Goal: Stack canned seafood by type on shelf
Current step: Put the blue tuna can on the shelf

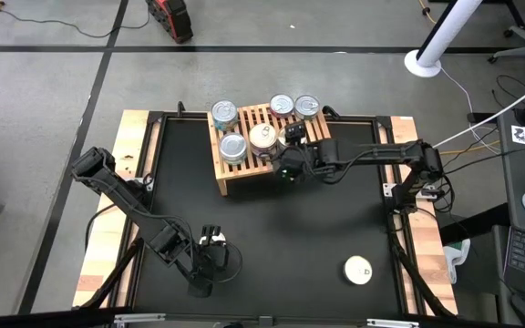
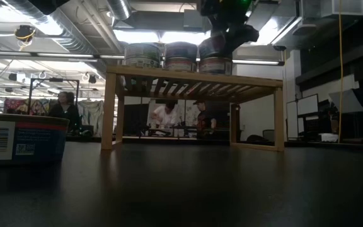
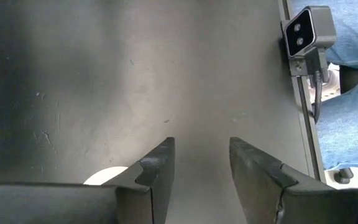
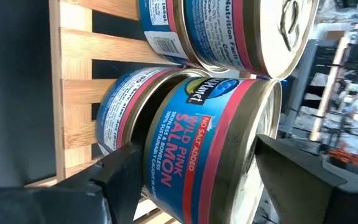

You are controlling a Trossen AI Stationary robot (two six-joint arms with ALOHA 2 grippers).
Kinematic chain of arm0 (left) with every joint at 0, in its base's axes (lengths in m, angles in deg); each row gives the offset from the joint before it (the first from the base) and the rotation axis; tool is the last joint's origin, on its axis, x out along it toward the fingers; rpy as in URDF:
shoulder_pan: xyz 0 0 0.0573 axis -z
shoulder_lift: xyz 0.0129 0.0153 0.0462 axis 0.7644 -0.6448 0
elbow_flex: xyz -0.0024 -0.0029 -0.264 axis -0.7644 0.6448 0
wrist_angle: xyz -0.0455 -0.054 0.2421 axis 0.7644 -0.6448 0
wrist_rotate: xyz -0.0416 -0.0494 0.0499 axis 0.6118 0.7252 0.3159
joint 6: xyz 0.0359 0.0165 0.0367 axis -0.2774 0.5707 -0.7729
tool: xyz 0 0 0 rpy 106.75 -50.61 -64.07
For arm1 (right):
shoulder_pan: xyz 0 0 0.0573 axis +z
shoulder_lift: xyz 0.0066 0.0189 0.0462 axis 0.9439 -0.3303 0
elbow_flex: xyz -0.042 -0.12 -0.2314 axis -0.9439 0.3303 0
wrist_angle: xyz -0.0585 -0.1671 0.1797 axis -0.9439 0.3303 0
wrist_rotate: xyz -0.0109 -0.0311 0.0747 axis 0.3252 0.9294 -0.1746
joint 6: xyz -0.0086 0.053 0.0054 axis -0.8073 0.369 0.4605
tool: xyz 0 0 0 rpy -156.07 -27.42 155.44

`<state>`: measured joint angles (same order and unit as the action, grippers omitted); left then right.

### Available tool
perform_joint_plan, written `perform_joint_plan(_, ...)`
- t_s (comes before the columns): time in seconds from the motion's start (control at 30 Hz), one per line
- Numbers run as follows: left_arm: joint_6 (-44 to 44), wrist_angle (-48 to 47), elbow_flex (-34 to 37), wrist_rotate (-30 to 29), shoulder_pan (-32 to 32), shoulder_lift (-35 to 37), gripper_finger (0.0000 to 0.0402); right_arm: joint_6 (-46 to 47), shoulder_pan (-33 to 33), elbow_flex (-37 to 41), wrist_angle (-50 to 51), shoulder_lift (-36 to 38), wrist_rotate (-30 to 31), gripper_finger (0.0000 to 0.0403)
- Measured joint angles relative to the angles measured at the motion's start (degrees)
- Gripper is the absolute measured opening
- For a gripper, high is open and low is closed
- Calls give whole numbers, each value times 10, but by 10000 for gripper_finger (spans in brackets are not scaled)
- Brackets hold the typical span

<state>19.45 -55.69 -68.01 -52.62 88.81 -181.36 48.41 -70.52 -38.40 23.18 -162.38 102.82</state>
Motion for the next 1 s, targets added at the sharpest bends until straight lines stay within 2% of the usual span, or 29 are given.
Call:
perform_joint_plan(0.17,0,1,0,0,0,0,147,3,-15,0,5,13,-34,289)
perform_joint_plan(0.7,-12,2,0,0,0,0,147,-37,-19,-7,11,13,-40,289)
perform_joint_plan(1.0,-11,2,0,0,0,0,147,-23,-22,-71,47,12,-115,289)
